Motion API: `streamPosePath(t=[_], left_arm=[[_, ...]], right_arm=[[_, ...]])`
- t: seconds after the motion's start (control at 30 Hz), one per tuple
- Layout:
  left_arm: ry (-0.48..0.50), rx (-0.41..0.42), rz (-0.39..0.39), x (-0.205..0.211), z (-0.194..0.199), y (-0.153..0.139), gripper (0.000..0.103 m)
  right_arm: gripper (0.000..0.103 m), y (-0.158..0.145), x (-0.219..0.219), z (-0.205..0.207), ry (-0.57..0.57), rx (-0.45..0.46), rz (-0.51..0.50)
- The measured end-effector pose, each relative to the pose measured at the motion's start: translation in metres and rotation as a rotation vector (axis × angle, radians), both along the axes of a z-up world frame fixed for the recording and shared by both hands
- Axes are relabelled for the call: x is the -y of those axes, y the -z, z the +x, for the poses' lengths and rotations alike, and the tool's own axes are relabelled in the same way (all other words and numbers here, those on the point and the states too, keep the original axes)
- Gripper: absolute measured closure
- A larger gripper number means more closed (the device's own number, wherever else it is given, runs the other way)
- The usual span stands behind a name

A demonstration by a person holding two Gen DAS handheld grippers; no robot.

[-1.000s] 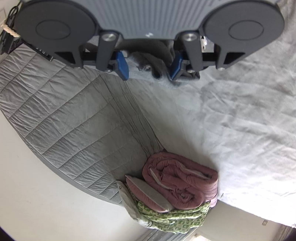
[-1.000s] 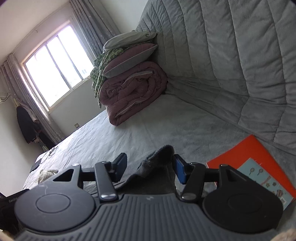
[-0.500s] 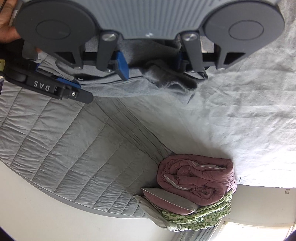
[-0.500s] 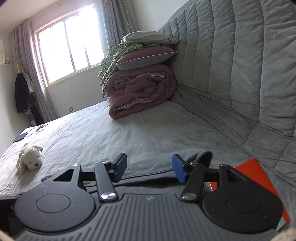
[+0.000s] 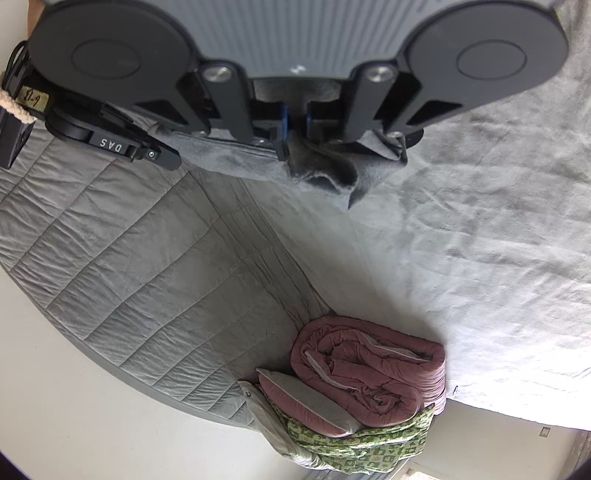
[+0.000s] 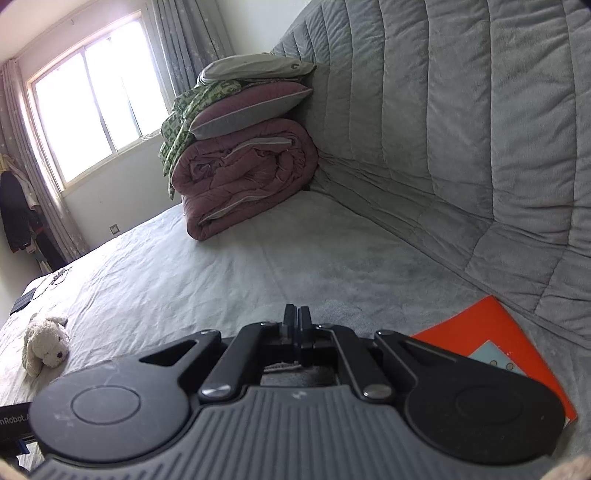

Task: Fold clothes
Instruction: 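Carry the folded shirt with both grippers toward the stack of clothes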

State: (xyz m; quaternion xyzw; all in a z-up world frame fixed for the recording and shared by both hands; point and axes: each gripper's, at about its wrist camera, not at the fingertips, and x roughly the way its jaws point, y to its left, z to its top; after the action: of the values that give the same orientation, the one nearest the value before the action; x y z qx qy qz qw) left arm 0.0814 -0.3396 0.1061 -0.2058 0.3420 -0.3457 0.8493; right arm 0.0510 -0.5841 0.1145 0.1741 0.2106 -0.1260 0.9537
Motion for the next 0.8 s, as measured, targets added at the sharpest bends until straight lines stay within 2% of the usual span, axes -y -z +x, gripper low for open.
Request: streamPosePath(t=[0.2, 0.3, 0.33, 0.4, 0.43, 0.5, 0.7, 0.73, 0.77, 0.8], left_arm=[[0.028, 0.030, -0.058, -0.012, -0.022, -0.025, 0.095], [0.043, 0.028, -0.029, -0.010, -0.028, -0.023, 0.095], [0.044, 0.023, -0.016, -0.009, -0.029, -0.020, 0.095], [0.037, 0.001, 0.005, -0.007, -0.028, -0.011, 0.095], [0.034, -0.017, 0.007, -0.008, -0.027, -0.005, 0.095], [0.029, -0.042, 0.004, -0.008, -0.025, 0.003, 0.095], [0.026, -0.049, 0.004, -0.008, -0.021, 0.007, 0.095], [0.026, -0.050, 0.006, -0.008, -0.021, 0.006, 0.095], [0.025, -0.049, 0.007, -0.008, -0.021, 0.005, 0.095], [0.022, -0.048, 0.007, -0.008, -0.021, 0.004, 0.095]], right_arm=[[0.103, -0.042, -0.008, -0.034, -0.016, 0.106, -0.068], [0.103, -0.045, -0.004, -0.043, -0.046, 0.106, -0.050], [0.100, -0.042, -0.001, -0.043, -0.049, 0.100, -0.030], [0.082, -0.032, 0.005, -0.042, -0.030, 0.078, 0.002], [0.063, -0.026, 0.008, -0.041, -0.013, 0.064, 0.011], [0.045, -0.014, 0.014, -0.039, 0.013, 0.038, 0.033], [0.047, 0.020, 0.024, -0.022, 0.033, -0.031, 0.115], [0.066, 0.024, 0.023, -0.021, 0.031, -0.027, 0.115], [0.097, 0.025, 0.021, -0.021, 0.031, -0.020, 0.106], [0.097, 0.026, 0.018, -0.022, 0.032, -0.012, 0.094]])
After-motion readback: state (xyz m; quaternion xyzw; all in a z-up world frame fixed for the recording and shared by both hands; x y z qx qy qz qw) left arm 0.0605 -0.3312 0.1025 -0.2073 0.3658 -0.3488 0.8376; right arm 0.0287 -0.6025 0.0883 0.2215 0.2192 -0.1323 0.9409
